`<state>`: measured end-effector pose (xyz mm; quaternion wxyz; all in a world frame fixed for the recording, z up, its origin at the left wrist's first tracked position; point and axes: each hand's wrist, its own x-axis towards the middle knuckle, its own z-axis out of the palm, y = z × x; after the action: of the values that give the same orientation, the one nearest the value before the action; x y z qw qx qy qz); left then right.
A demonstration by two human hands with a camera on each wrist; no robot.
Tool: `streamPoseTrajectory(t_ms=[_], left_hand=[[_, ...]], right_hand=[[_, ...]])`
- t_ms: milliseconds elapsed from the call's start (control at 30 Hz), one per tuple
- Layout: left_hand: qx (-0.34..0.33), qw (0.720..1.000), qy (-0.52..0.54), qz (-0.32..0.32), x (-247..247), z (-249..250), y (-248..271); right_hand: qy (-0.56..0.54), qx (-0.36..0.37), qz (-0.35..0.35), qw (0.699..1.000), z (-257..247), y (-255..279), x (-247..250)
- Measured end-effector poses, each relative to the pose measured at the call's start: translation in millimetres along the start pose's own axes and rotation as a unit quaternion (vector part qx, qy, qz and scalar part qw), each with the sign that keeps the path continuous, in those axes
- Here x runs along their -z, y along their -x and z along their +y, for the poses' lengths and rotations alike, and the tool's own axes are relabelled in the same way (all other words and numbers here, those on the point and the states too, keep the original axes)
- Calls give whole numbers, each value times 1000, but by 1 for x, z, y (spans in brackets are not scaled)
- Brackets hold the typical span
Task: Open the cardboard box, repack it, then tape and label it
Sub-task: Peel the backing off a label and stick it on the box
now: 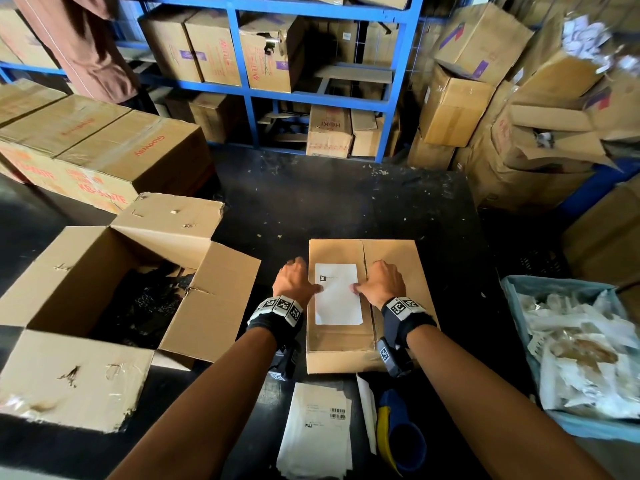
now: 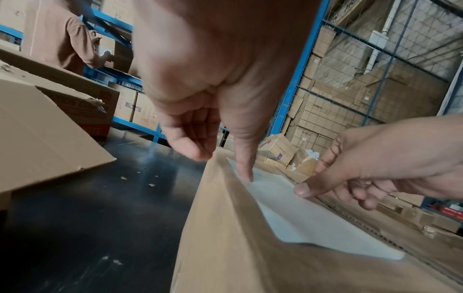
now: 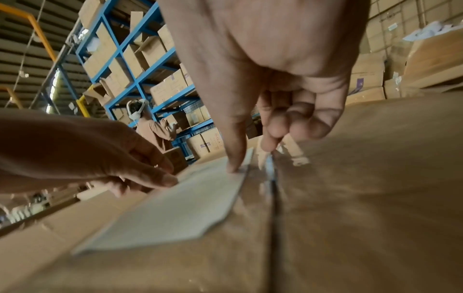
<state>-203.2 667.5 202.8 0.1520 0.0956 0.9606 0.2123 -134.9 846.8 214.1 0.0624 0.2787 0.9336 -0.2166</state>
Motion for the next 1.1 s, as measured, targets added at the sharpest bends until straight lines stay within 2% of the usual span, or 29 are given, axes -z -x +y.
streamPoseTrajectory(t_ms=[100,167,200,300,500,700,933,1100], left_hand=[[-118,990,-71,4,-4,1,3],[-178,976,-121,-18,-12,4,6],[-194,969,-148,-37,-17,3,7],[-194,956,-202,-89,-29,-5,4],[-192,958,-177,-117,-38,-7,-3],[-194,958,-184,-104,-37,-9,-2],[-194,957,-193,-92,-47,-10,24],[-275,930,-228,-83,-56,-29,77]], right_hand=[[43,130,2,991,6,0,-5],[102,216,-36,970,4,2,-9],[136,233,-69,960,3,4,-11],[210,233,-144,938,2,5,-15],[225,258,-186,921,32,33,-16],[225,280,-185,915,65,70,-31],[192,261,-183,928,66,81,-36],[170,246,-172,939,68,82,-43]])
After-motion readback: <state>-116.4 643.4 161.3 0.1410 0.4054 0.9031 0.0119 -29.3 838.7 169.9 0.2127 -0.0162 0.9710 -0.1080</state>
